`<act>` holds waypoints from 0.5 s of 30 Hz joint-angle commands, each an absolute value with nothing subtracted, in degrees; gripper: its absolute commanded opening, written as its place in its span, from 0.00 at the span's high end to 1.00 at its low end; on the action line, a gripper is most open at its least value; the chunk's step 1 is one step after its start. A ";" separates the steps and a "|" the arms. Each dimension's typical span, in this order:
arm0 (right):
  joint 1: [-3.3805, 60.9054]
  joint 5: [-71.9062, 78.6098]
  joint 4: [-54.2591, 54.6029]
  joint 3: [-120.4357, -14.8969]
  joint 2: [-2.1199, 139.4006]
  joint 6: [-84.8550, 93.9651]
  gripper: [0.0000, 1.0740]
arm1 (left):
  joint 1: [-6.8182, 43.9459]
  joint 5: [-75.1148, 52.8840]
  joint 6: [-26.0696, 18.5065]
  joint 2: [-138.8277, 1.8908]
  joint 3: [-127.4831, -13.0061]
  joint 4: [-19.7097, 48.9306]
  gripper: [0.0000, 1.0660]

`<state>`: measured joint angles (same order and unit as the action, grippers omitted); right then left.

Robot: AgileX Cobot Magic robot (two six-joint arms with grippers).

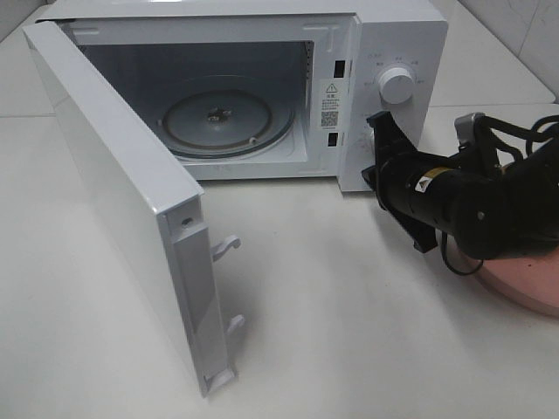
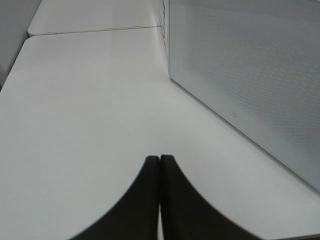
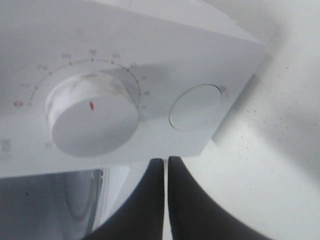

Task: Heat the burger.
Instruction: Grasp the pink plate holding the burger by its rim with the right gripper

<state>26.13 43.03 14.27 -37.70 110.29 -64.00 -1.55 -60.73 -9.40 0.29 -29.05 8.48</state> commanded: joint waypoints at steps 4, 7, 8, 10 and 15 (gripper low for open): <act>25.90 42.06 1.95 -31.63 104.56 -58.96 0.96 | -1.60 -59.93 -9.34 1.38 -29.05 8.82 1.00; 25.90 42.17 -4.70 -31.51 103.48 -50.42 0.95 | -1.60 -59.93 -9.34 1.38 -29.05 8.82 1.00; 25.90 42.23 -8.71 -31.63 102.73 -43.54 0.95 | -1.60 -59.93 -9.34 1.38 -29.05 8.82 1.00; 25.90 42.23 -10.08 -31.63 102.39 -39.48 0.95 | -1.60 -59.93 -9.34 1.38 -29.05 8.82 1.00; 25.90 40.05 -15.13 -31.63 100.50 -21.94 0.94 | -1.60 -59.93 -9.34 1.38 -29.05 8.82 1.00</act>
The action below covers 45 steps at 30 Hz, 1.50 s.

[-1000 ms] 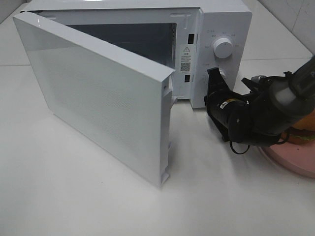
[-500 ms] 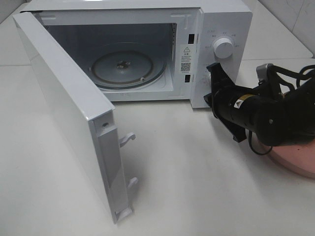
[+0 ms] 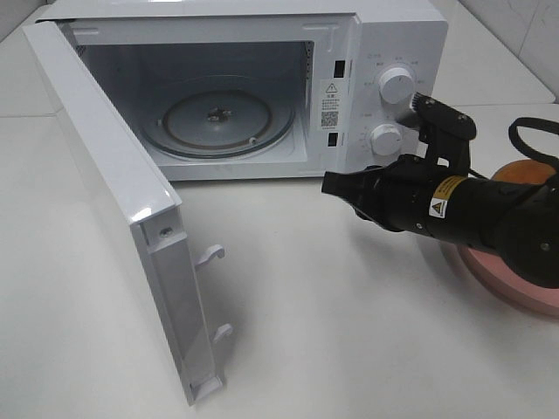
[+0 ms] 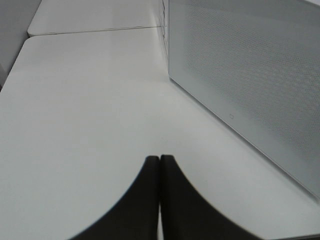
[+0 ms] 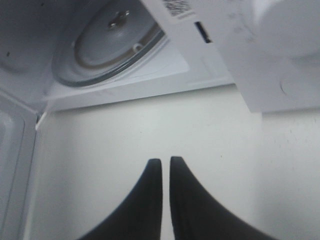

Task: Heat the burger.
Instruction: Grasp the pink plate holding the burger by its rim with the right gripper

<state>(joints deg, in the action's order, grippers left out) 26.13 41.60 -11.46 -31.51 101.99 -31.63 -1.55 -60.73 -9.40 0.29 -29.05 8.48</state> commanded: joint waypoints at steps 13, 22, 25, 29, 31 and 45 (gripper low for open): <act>25.90 9.80 -17.07 -36.61 96.66 -11.23 0.92 | -1.60 -59.93 -9.34 1.38 -29.05 8.82 1.00; 25.90 -22.98 -13.18 -48.19 96.66 -10.54 0.91 | -1.60 -59.93 -9.34 1.38 -29.05 8.82 1.00; 25.90 -29.85 -9.74 -50.88 96.66 -9.11 0.90 | -1.60 -59.93 -9.34 1.38 -29.05 8.82 1.00; 25.90 -35.58 -5.44 -53.57 96.66 -7.22 0.84 | -1.60 -59.93 -9.34 1.38 -29.05 8.82 1.00; 25.90 -35.98 -4.70 -54.03 96.66 -7.45 0.79 | -1.60 -59.93 -9.34 1.38 -29.05 8.82 1.00; 25.90 -36.10 -7.05 -54.26 96.66 -8.42 0.26 | -1.60 -59.93 -9.34 1.38 -29.05 8.82 1.00</act>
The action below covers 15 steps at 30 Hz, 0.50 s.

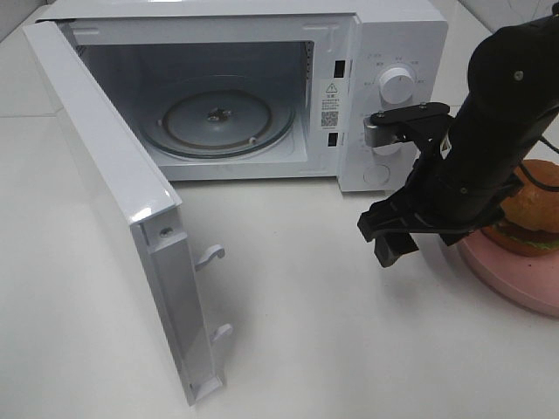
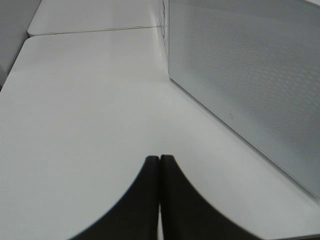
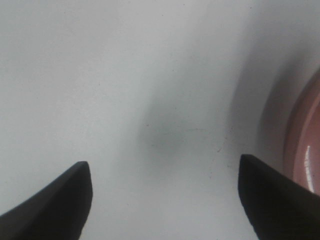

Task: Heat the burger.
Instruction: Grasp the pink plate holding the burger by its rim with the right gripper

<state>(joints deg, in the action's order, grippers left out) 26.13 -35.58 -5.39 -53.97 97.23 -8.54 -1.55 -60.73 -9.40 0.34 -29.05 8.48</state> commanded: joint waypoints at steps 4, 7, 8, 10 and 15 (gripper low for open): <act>25.90 -36.27 -11.63 -54.26 96.66 -10.26 0.28 | -1.60 -59.93 -9.34 1.38 -29.05 8.82 1.00; 25.90 -36.55 -16.67 -54.26 96.66 -11.75 0.30 | -1.60 -59.93 -9.34 1.38 -29.05 8.82 1.00; 25.90 -36.67 -19.19 -54.26 96.72 -12.95 0.30 | -1.60 -59.93 -9.34 1.38 -29.05 8.82 1.00; 25.90 -36.84 -20.57 -54.26 96.89 -13.75 0.30 | -1.60 -59.93 -9.34 1.38 -29.05 8.82 1.00; 24.41 -37.70 -22.86 -54.26 99.64 -16.04 0.30 | -1.60 -59.93 -9.34 1.38 -29.05 8.82 1.00</act>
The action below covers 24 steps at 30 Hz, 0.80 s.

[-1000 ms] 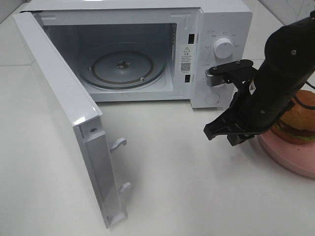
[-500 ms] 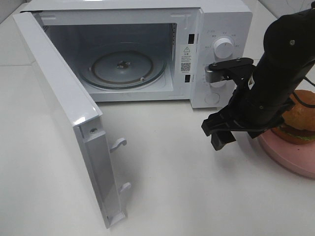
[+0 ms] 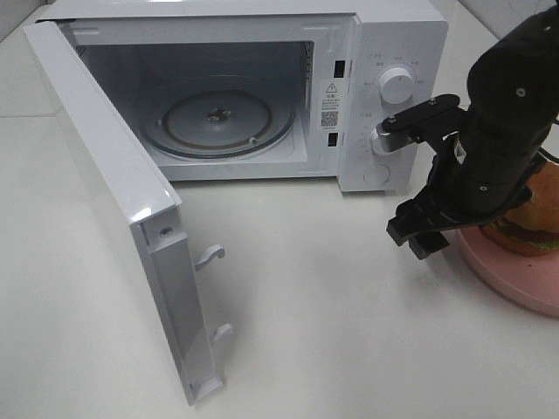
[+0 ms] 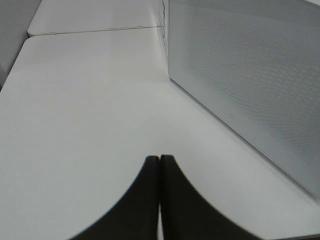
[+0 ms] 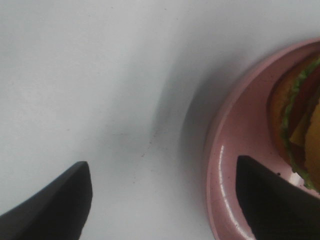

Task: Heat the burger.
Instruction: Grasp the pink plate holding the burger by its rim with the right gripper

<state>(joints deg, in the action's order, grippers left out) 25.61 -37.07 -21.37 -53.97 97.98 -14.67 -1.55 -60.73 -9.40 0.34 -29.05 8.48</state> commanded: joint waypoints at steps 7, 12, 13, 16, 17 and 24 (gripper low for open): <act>18.33 -37.53 -22.86 -54.26 103.71 -16.21 0.30 | -1.60 -59.93 -9.34 1.38 -29.05 8.82 1.00; 15.87 -37.30 -22.98 -54.26 106.00 -16.21 0.35 | -1.60 -59.93 -9.34 1.38 -29.05 8.82 1.00; 15.87 -37.30 -22.98 -54.26 106.00 -16.21 0.35 | -1.60 -59.93 -9.34 1.38 -29.05 8.82 1.00; 15.87 -36.84 -23.72 -54.26 108.06 -16.21 0.39 | -1.60 -59.93 -9.34 1.38 -29.05 8.82 1.00; 15.87 -36.15 -23.95 -54.20 109.84 -16.21 0.42 | -1.60 -59.93 -9.34 1.38 -29.05 8.82 1.00; 15.87 -35.70 -32.43 -54.20 113.10 -22.75 0.47 | -1.60 -59.93 -9.34 1.38 -29.05 8.82 1.00</act>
